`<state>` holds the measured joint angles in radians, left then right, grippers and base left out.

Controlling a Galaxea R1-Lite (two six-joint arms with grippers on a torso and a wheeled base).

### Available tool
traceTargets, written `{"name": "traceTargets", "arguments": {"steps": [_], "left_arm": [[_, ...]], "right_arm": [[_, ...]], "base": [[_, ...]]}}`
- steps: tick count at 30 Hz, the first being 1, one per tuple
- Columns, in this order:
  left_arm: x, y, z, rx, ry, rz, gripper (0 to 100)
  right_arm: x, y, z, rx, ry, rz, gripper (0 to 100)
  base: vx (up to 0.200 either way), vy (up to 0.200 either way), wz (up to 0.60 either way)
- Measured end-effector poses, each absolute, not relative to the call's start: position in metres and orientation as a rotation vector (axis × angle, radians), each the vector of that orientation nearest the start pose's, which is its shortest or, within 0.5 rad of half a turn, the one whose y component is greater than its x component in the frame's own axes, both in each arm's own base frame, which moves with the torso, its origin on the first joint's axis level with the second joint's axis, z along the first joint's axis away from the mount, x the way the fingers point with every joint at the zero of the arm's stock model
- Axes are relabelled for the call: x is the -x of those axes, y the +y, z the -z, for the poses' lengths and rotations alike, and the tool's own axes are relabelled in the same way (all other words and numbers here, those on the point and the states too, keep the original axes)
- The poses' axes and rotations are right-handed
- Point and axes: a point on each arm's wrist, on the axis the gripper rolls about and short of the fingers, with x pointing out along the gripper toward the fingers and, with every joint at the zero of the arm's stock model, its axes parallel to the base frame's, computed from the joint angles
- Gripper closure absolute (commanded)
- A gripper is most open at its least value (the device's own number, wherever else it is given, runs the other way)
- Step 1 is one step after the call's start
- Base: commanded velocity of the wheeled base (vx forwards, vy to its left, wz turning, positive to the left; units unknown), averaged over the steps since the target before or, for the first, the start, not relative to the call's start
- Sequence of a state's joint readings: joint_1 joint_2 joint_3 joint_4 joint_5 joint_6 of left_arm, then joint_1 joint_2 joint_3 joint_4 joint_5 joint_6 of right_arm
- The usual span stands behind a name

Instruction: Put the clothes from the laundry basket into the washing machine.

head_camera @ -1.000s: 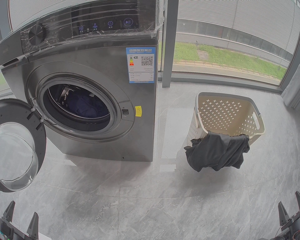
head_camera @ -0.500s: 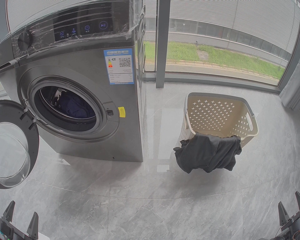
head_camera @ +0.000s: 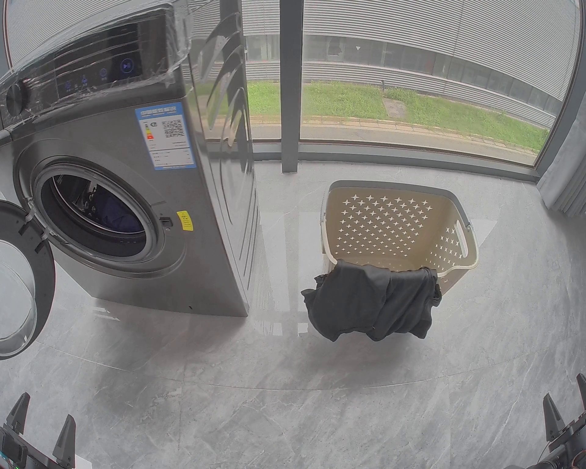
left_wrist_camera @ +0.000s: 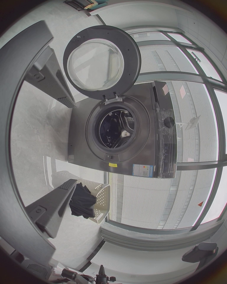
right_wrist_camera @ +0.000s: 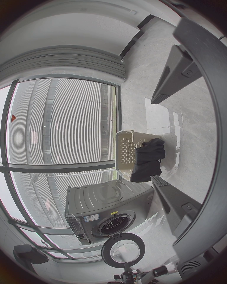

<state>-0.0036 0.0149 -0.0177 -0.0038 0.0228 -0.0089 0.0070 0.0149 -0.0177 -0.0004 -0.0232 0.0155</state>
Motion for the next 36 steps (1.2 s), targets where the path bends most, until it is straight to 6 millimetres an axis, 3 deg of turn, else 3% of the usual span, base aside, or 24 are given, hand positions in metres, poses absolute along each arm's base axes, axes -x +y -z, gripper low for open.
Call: {"name": "traceTargets", "arguments": {"steps": [8, 17, 22, 29, 36], "left_arm": [[0.023, 0.001, -0.081, 0.009, -0.007, -0.018, 0], [0.023, 0.001, -0.081, 0.011, -0.008, -0.018, 0], [0.023, 0.001, -0.081, 0.012, -0.007, -0.017, 0], [0.023, 0.001, -0.081, 0.012, -0.007, -0.018, 0], [0.023, 0.001, -0.081, 0.012, -0.007, -0.018, 0]], "right_arm": [[0.023, -0.001, -0.081, -0.017, -0.002, 0.017, 0], [0.023, -0.001, -0.081, -0.027, -0.007, 0.028, 0], [0.023, -0.001, -0.085, -0.026, -0.037, 0.027, 0], [0.028, 0.000, -0.120, -0.019, -0.096, -0.001, 0], [-0.001, 0.001, -0.133, 0.033, 0.130, -0.091, 0]], "base": [[0.000, -0.200, 0.00], [0.000, 0.000, 0.00], [0.200, 0.000, 0.00], [0.114, 0.000, 0.00], [0.000, 0.000, 0.00]]}}
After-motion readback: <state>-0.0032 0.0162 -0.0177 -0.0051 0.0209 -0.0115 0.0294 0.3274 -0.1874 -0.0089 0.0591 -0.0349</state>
